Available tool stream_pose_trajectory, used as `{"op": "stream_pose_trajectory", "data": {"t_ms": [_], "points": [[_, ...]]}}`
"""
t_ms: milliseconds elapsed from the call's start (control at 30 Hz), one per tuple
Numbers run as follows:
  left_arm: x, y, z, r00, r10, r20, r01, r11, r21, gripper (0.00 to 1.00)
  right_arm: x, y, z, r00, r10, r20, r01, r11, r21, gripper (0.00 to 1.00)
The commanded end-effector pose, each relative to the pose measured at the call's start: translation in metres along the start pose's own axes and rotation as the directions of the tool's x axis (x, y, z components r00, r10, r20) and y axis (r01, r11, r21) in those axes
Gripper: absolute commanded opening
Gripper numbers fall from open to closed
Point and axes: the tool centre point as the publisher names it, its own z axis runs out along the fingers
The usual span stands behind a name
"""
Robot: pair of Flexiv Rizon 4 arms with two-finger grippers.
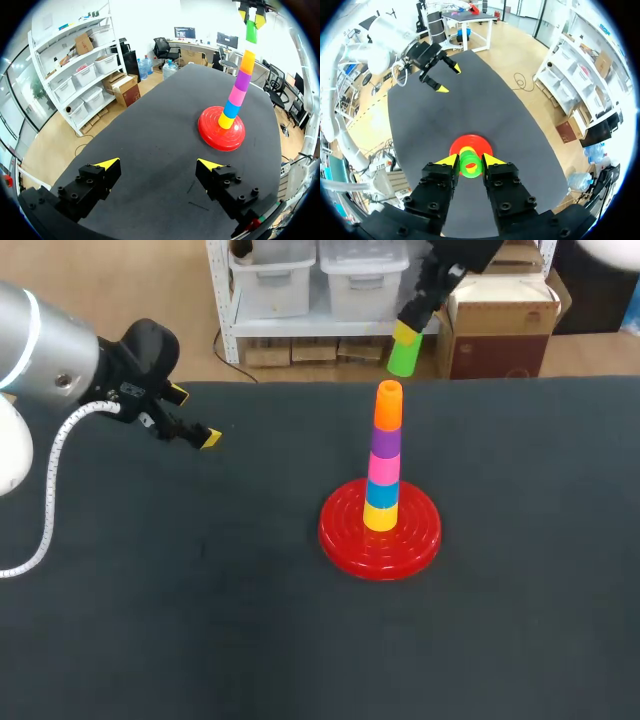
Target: Pick up and stack the cylinders on the red base in this order: pink,purple,orange,green
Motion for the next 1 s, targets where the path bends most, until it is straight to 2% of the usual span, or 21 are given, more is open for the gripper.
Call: {"op": "stream_pose_trajectory", "data": {"t_ms": [33, 1000], "points": [[0.0, 0.0, 0.0, 1.0, 0.0, 0.0, 0.0, 1.0, -0.001, 1.0, -0.006, -0.003, -0.004, 0.999, -0.017, -0.043, 0.016, 1.0, -0.015, 0.0], [0.0, 0.0, 0.0, 1.0, 0.0, 0.0, 0.0, 1.0, -0.001, 1.0, -0.006, 0.01, 0.02, 0.983, -0.108, -0.148, 0.11, 0.994, 0.006, 0.0]]}}
